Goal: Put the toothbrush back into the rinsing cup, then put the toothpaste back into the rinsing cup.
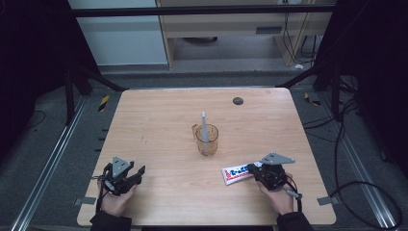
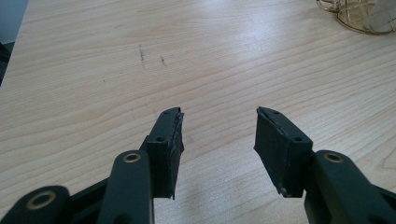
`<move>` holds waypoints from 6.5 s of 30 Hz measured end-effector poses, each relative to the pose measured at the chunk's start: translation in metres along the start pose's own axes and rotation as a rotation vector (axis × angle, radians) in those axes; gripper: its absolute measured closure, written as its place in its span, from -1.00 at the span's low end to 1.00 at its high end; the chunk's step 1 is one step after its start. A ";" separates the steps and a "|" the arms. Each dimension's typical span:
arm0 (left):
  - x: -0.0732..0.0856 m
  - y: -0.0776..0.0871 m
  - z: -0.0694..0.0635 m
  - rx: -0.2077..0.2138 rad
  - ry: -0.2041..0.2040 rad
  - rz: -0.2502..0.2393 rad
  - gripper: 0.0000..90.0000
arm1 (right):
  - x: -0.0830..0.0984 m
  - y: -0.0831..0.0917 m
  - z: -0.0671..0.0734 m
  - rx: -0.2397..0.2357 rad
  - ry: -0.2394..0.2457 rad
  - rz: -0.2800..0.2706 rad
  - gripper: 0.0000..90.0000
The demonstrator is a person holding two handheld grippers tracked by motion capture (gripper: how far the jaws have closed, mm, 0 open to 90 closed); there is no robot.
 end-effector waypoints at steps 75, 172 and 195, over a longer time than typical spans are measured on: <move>0.001 0.000 0.006 -0.025 0.014 0.032 0.04 | 0.029 0.017 -0.013 0.031 -0.005 0.143 1.00; 0.001 -0.007 0.006 -0.025 0.005 0.053 0.00 | -0.006 -0.043 0.006 -0.011 0.024 0.396 0.11; 0.000 -0.006 0.007 -0.027 0.008 0.051 0.01 | -0.029 -0.021 0.004 -0.009 0.006 0.188 0.50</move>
Point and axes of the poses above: each handheld gripper's, and its own axes: y roughly backward along the jaws, x roughly out of its underside, z roughly to its left, the point moved 4 cm from there along -y, roughly forward along the jaws, and after that the axes turned 7 degrees about y, right-handed, at the moved point
